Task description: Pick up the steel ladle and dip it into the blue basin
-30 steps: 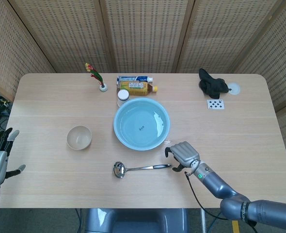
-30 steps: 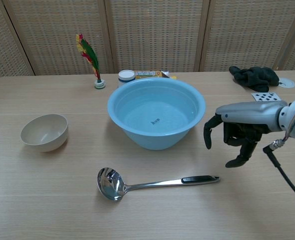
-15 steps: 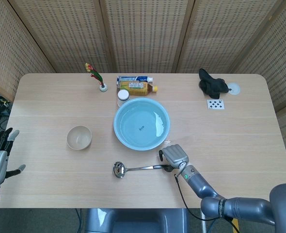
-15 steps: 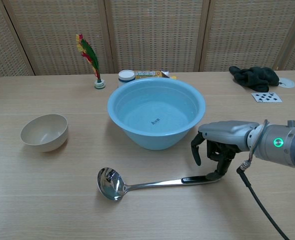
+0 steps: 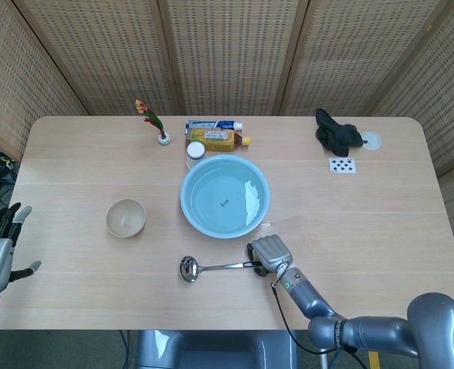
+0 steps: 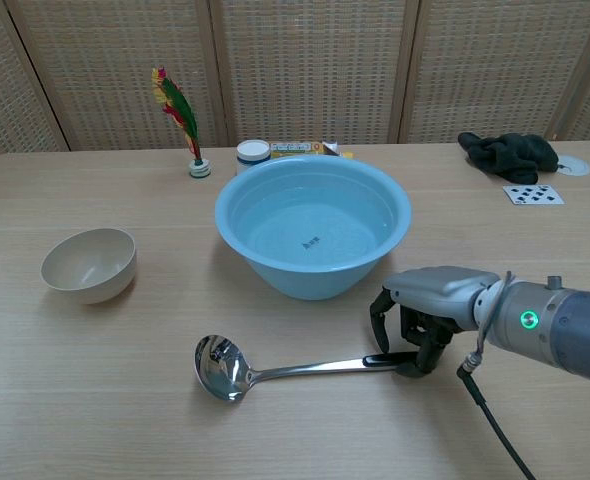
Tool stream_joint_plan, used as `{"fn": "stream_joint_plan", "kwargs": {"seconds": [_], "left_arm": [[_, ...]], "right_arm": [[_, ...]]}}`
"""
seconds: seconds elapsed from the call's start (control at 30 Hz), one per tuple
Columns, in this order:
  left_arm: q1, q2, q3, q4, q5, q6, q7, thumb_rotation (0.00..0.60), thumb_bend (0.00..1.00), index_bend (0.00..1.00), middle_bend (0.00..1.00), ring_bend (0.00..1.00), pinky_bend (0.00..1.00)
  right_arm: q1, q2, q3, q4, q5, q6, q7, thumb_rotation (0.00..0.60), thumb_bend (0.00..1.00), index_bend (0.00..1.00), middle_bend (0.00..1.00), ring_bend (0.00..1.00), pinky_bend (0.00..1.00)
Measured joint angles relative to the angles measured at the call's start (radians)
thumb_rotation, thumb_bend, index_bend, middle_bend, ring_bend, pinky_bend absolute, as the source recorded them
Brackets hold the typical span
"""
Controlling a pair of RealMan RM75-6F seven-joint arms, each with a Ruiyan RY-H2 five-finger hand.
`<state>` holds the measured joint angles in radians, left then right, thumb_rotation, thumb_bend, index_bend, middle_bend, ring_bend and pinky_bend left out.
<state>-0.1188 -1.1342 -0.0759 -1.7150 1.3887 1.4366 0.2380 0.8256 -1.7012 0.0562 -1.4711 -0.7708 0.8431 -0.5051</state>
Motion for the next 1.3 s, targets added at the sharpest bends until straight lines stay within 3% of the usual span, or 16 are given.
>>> {"fn": "stream_joint_plan", "kwargs": {"seconds": [0.87,1.3], "left_arm": [[-0.003,-0.003,0.001,0.004,-0.005,0.005,0.0,0.6,0.0,0.0,0.0,0.0,0.0],[-0.004,-0.002,0.003,0.006,-0.005,0.004,-0.004,0.6,0.0,0.0,0.0,0.0,0.0]], "right_arm": [[-0.015,-0.076,0.009,0.081,-0.031,-0.007,0.035,0.6,0.5,0.52,1.0,1.0,1.0],[-0.024,-0.07,0.012,0.083,-0.035,-0.017,0.043,0.6,0.72,0.67,1.0,1.0,1.0]]}}
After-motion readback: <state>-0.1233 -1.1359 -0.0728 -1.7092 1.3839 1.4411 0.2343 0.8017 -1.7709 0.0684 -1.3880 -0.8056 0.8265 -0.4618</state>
